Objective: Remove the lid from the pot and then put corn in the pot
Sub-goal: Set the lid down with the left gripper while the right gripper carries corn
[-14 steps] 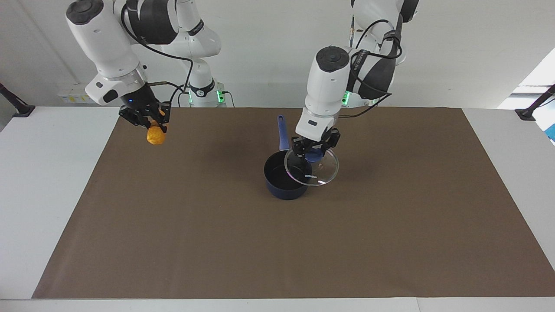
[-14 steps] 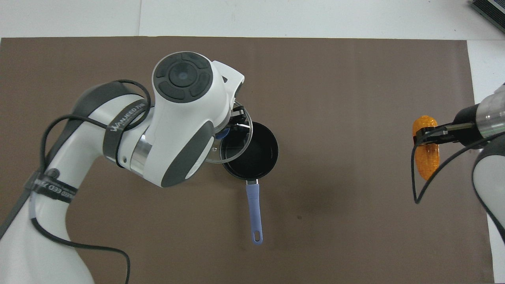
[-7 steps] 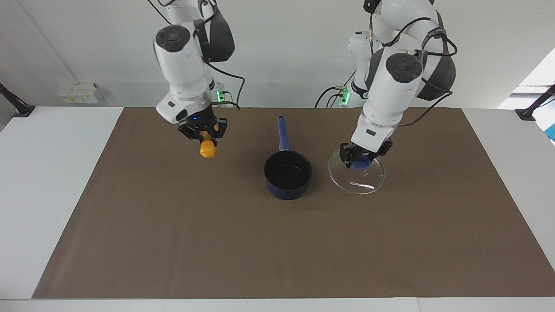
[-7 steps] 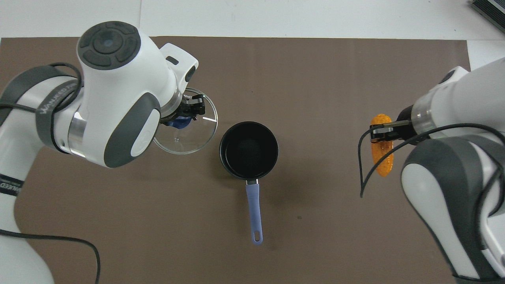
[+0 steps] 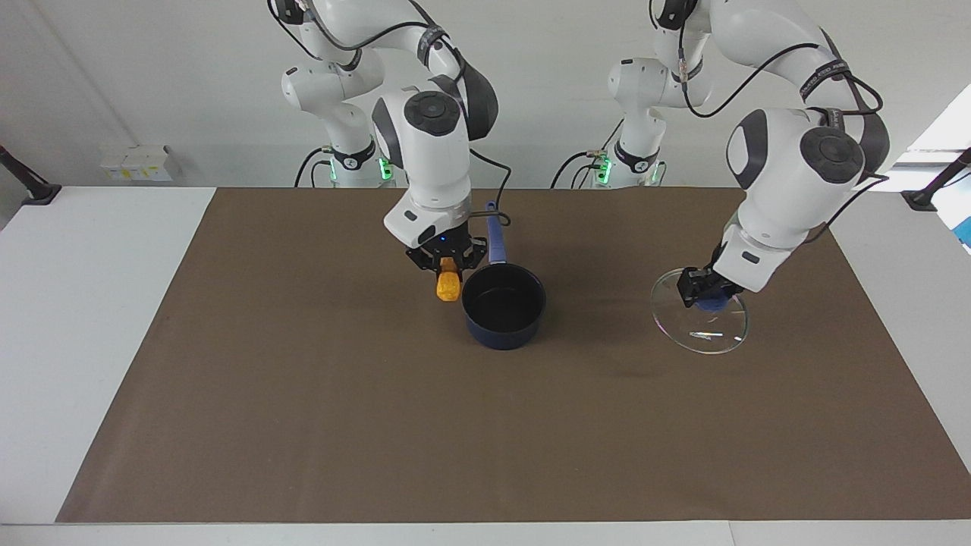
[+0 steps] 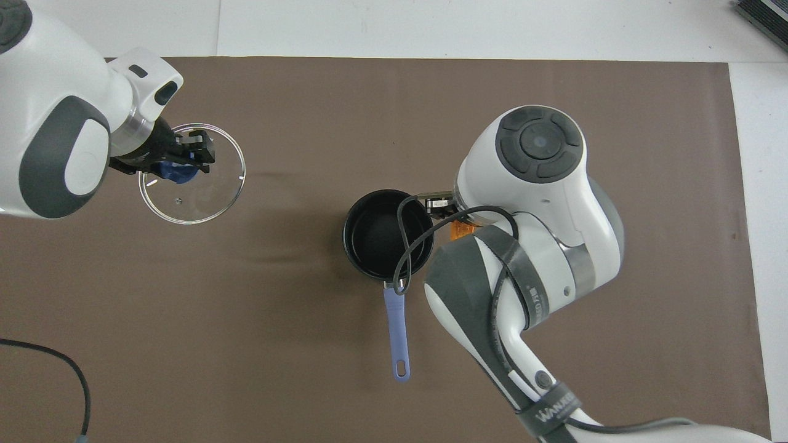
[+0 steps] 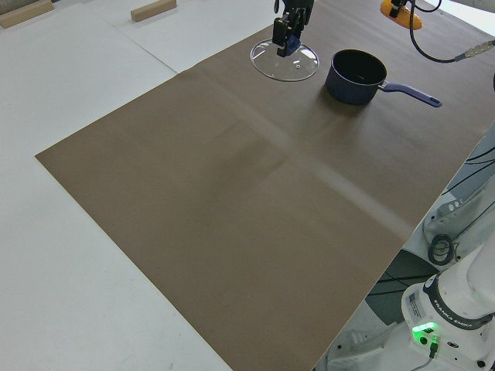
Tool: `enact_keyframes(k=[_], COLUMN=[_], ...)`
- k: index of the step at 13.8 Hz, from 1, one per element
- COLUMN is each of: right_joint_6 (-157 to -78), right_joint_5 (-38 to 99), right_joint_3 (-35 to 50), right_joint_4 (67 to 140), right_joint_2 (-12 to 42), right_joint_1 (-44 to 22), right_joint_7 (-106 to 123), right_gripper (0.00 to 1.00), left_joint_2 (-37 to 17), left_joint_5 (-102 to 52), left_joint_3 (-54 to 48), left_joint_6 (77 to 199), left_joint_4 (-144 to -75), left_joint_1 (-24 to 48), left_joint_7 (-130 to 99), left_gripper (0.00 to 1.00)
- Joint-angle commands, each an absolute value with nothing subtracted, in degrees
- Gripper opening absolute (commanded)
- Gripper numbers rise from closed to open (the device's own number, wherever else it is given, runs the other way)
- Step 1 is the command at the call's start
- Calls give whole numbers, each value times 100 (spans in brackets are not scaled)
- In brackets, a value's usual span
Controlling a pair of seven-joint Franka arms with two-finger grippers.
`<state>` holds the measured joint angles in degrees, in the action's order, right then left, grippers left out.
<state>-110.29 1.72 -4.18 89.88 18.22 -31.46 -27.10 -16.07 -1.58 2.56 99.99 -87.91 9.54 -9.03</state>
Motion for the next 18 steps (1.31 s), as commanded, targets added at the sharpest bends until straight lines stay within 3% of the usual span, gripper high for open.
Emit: enact_keyframes(k=[1,6,12,18], right_joint_6=[-11328,-11864,-12391,-12428], right_joint_5=[351,343,334,378], right_joint_3=[-308,-316,-308,-299], right_joint_4=[8675,9007,9237,9466], right_joint_2=[2241,2452,2733,2681], right_joint_1=[-3225,-3674,-3656,-3630], right_joint_7=[-2839,-3094,-3006,-2734], right_gripper=[0,0,0,3], left_joint_2=[-1030,-554,-536,-439], left_joint_5=[-246,-246,-237,-237], left_joint_3=[202,202,220,229], left_joint_6=[10282,11222,12084,13138], left_joint_4=[-9622,-10993,-11793,-12769], left_joint_1=[581,317,27,-404], left_joint_7=[-257,246,816,1502], left_gripper=[0,0,0,0])
